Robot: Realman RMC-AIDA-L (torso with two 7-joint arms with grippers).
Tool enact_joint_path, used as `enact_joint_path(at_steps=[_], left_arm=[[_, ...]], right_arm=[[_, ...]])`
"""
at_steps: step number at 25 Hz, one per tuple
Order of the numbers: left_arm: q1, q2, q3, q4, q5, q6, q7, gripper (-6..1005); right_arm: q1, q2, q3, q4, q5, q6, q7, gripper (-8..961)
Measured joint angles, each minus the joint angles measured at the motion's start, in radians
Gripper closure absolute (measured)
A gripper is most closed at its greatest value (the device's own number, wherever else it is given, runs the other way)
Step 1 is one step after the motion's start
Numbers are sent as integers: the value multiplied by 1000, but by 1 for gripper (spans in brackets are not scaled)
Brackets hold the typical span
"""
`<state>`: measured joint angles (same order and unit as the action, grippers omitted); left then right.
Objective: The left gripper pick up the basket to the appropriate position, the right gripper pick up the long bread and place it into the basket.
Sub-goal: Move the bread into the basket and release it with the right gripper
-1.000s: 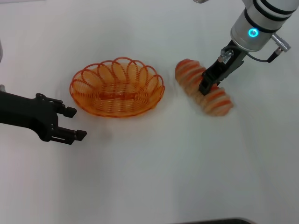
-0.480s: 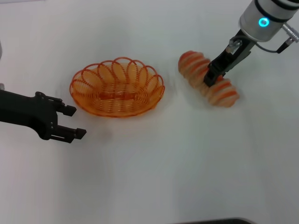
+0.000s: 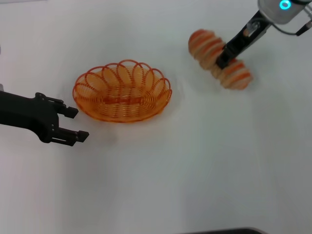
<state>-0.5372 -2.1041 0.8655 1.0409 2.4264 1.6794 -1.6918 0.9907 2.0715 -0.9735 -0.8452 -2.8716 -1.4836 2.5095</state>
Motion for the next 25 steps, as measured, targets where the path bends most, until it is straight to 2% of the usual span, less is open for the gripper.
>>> enact_joint_path(at_steps=[8,11,13,17,21,23,24,25], left_arm=[[2,7,-32,0,-1,-8,3,276],[4,15,-58,-1,-1,-6,4,275],[10,17,-84,0,-5,2,13,273],[21,23,-175,-3,-13,32,56,273],[26,29,-295,-21,-19,88,120,274],[27,35,-352,-39,-28,122,151,274],[27,35,-352,-39,-28,122,151,274],[38,42,-400,-57,-47,156,180,274]], right_arm=[[2,-11,134,-32,-12,42,-182,609],[1,-32,167,-37,19,46,-226,609],[-5,-55,173,-37,76,46,-245,609],[-16,-97,171,-37,185,34,-284,609],[-12,-109,173,-37,233,10,-348,609],[-6,-111,173,-37,254,-4,-380,609],[-2,-111,173,-37,265,-13,-399,609],[2,-111,173,-37,278,-21,-417,609]])
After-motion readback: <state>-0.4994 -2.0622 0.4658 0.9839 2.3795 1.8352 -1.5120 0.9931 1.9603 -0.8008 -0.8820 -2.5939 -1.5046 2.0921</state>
